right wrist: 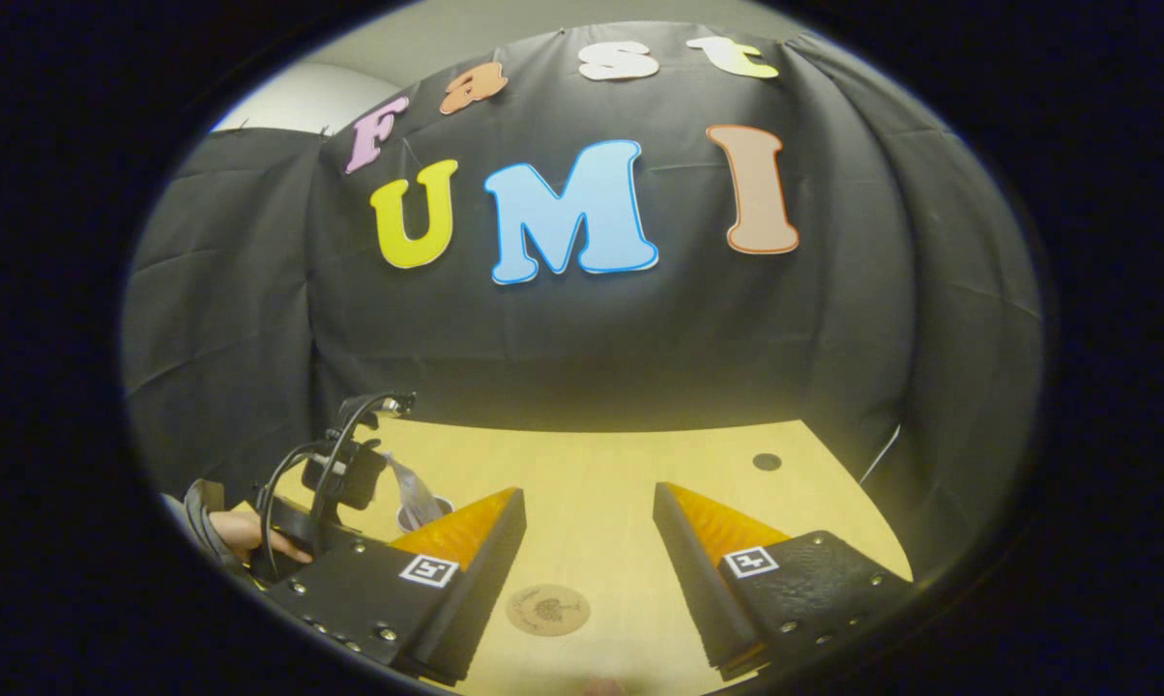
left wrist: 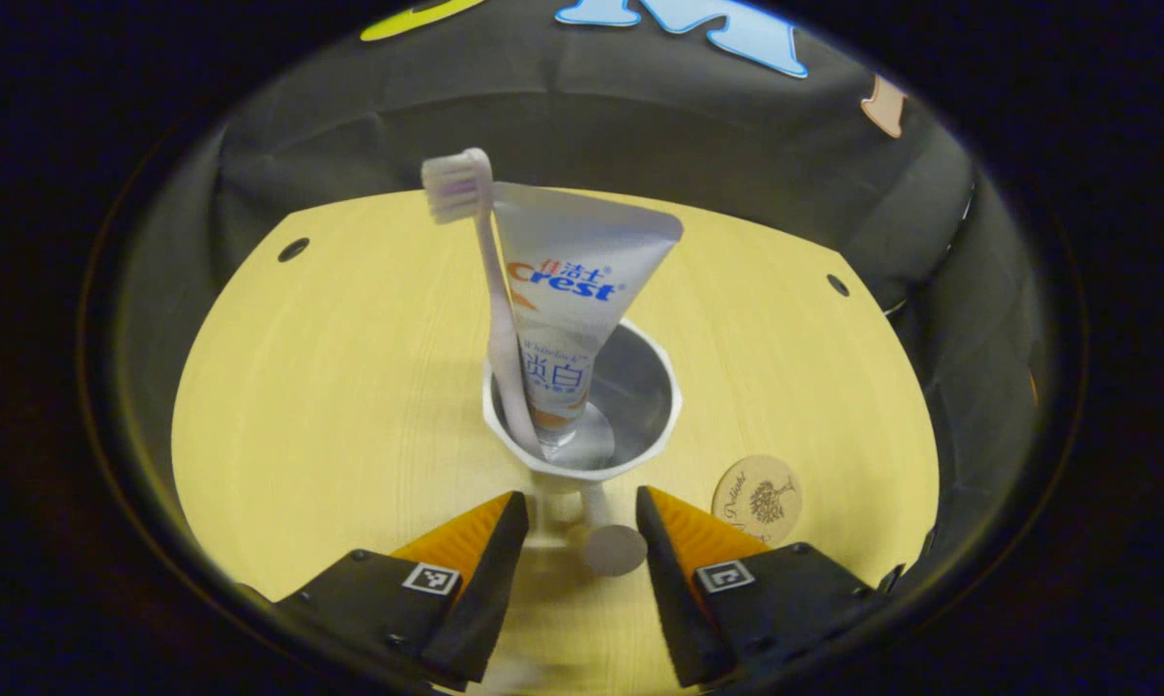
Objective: Put the toothbrush and toothpaste on the desktop into the cup, then pick up the cup and place it on the coaster on the desktop.
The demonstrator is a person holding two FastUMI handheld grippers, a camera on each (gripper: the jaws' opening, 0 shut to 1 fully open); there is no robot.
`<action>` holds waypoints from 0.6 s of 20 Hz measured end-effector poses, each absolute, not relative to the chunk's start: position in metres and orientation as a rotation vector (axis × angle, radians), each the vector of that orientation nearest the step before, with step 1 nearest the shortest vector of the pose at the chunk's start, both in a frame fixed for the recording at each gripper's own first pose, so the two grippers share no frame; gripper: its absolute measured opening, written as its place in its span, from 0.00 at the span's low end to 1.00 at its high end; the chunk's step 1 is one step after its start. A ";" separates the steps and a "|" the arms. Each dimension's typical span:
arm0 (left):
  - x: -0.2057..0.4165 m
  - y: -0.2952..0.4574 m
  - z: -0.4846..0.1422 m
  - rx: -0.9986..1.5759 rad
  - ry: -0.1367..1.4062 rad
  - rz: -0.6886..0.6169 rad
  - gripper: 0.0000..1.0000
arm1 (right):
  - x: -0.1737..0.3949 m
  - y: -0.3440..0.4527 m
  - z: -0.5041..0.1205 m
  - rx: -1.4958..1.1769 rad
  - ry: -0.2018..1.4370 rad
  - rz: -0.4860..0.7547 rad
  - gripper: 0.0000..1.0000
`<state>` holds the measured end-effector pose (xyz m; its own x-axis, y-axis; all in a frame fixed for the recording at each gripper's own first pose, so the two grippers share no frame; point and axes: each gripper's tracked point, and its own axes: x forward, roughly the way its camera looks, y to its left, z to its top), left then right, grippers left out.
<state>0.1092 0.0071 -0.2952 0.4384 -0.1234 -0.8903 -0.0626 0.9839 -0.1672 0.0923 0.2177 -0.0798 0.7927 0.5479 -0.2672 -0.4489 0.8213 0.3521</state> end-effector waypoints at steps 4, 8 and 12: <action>0.111 0.005 -0.304 -0.201 1.143 -0.017 0.60 | 0.090 0.214 -0.083 0.276 0.376 0.547 0.85; 0.111 0.004 -0.308 -0.169 1.163 -0.005 0.42 | 0.090 0.215 -0.090 0.277 0.396 0.553 0.85; 0.106 0.009 -0.311 -0.086 1.194 0.015 0.34 | 0.090 0.215 -0.097 0.283 0.410 0.557 0.84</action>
<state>0.1057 0.0091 -0.3112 0.3685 -0.0342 -0.9290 -0.0572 0.9966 -0.0593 0.0895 0.2149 -0.0974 0.7718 0.5616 -0.2982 -0.4508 0.8140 0.3662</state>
